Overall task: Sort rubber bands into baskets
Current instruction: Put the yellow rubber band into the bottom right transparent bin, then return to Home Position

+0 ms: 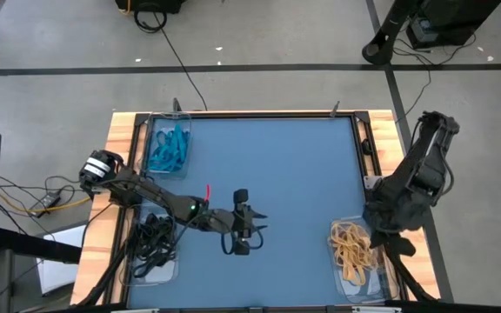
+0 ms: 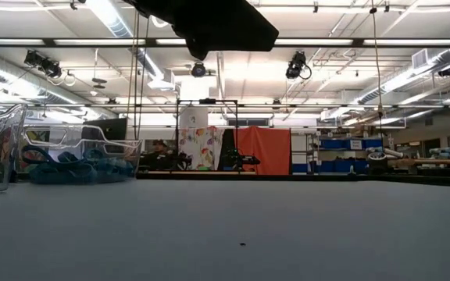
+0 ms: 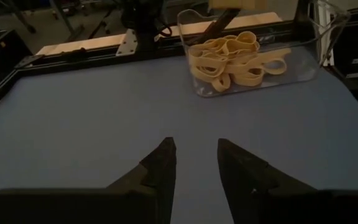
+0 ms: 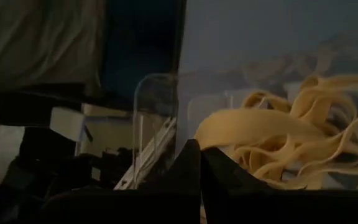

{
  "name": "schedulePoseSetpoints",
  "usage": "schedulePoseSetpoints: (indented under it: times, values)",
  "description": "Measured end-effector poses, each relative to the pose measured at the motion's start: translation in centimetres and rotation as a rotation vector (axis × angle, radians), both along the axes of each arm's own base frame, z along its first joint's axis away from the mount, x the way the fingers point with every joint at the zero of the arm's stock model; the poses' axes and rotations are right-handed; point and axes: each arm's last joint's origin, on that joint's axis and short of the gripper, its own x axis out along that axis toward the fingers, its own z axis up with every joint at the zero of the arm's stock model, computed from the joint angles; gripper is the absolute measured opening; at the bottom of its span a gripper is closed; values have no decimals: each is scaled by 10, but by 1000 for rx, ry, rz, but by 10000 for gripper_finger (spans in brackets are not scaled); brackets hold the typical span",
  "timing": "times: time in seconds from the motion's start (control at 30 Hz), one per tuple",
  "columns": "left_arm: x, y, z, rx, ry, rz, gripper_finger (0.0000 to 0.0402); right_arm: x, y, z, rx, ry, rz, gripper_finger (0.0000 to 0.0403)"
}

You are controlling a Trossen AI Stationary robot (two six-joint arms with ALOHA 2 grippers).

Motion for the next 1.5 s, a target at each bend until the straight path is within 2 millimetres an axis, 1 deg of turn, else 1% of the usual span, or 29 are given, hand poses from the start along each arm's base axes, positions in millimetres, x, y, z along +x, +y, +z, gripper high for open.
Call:
schedulePoseSetpoints:
  times: [0.13,0.27,0.33,0.43,0.57,0.73,0.83,0.93,1.03,1.17,1.27,1.33,1.4,1.5]
  values:
    - [0,0,0,-2,-2,7,121,3,16,-10,-46,88,-15,4]
    - [0,0,0,-3,-2,32,121,10,33,-25,-122,171,-29,6]
    - [0,0,-1,-4,-1,34,121,13,39,-31,-170,174,-47,13]
    - [-2,1,1,-2,1,39,121,19,44,-38,-219,166,-96,33]
    - [-9,4,19,-8,-39,55,121,24,44,-39,-214,164,-125,67]
    - [-21,10,44,15,-86,75,121,26,43,-31,-151,98,-108,100]
    - [-30,13,54,29,-85,91,121,27,40,-25,-132,14,-88,118]
    - [-36,13,59,35,-88,104,121,33,35,-19,-201,-169,-152,124]
    - [-45,14,54,10,-115,111,121,41,29,-14,-327,-364,-249,122]
    - [-64,21,38,-19,-127,130,121,50,22,-11,-502,-519,-325,117]
    - [-82,30,29,-44,-151,159,121,56,15,-8,-607,-592,-406,107]
    - [-96,36,23,-58,-172,163,121,63,12,-5,-634,-629,-410,95]
    - [-109,42,21,-75,-204,164,119,71,13,-2,-615,-687,-385,79]
    - [-129,50,18,-98,-249,166,114,87,13,-1,-548,-833,-330,49]
